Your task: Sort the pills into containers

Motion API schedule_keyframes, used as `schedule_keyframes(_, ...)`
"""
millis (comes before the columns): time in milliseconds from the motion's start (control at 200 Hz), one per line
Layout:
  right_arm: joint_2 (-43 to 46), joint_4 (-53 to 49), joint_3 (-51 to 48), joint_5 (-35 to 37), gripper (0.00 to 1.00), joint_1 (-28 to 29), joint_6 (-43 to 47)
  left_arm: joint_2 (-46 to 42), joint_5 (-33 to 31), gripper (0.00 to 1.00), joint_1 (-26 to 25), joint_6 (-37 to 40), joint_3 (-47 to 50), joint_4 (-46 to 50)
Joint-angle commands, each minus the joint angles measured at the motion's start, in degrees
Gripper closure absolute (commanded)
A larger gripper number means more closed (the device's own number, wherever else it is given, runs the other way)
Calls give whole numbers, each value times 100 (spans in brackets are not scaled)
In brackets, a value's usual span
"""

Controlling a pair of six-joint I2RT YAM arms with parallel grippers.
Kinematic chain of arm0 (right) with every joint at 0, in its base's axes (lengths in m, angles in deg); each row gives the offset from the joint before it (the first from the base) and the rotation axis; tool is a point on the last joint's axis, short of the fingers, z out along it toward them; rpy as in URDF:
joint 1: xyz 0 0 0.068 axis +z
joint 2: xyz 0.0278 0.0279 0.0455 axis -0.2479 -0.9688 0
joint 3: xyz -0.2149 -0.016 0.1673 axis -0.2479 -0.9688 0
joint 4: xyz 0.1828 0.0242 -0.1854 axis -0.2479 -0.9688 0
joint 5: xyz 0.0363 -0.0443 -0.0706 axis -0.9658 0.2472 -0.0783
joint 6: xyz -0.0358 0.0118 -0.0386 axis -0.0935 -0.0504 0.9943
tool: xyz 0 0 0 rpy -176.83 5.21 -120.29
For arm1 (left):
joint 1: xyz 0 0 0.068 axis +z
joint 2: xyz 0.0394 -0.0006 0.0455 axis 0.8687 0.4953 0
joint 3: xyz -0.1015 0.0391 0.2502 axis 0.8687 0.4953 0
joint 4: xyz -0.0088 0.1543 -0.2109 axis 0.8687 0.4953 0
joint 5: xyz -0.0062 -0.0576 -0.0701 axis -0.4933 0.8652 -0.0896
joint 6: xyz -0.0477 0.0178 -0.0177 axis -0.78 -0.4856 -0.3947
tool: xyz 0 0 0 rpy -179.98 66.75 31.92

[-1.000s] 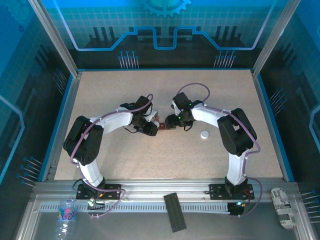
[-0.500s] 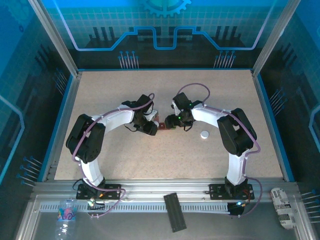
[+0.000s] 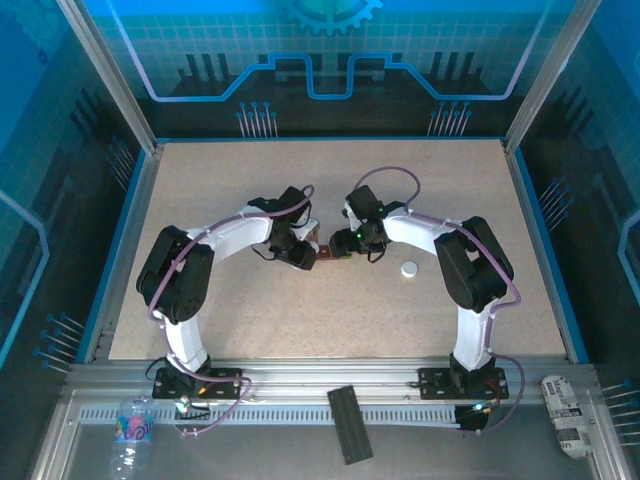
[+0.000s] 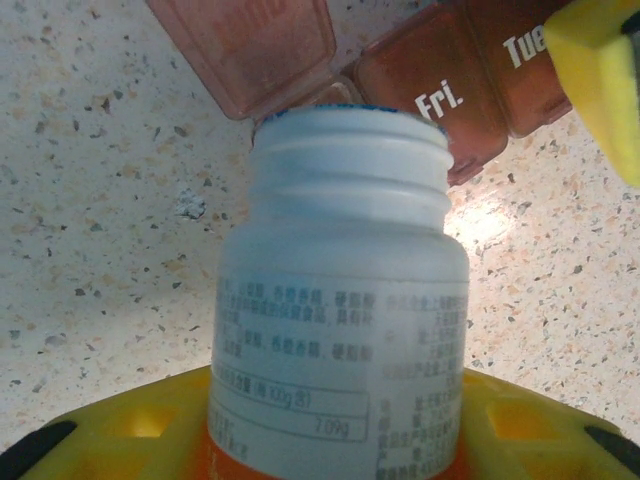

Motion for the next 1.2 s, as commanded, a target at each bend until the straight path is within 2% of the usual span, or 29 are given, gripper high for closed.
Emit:
schedule_keyframes(0, -65, -142, -126, 50, 19, 81, -48, 150, -126, 100, -52, 154, -215, 273)
schedule_keyframes(1191, -106, -142, -95, 50, 19, 80, -65, 277, -467, 100, -183, 308, -682, 839)
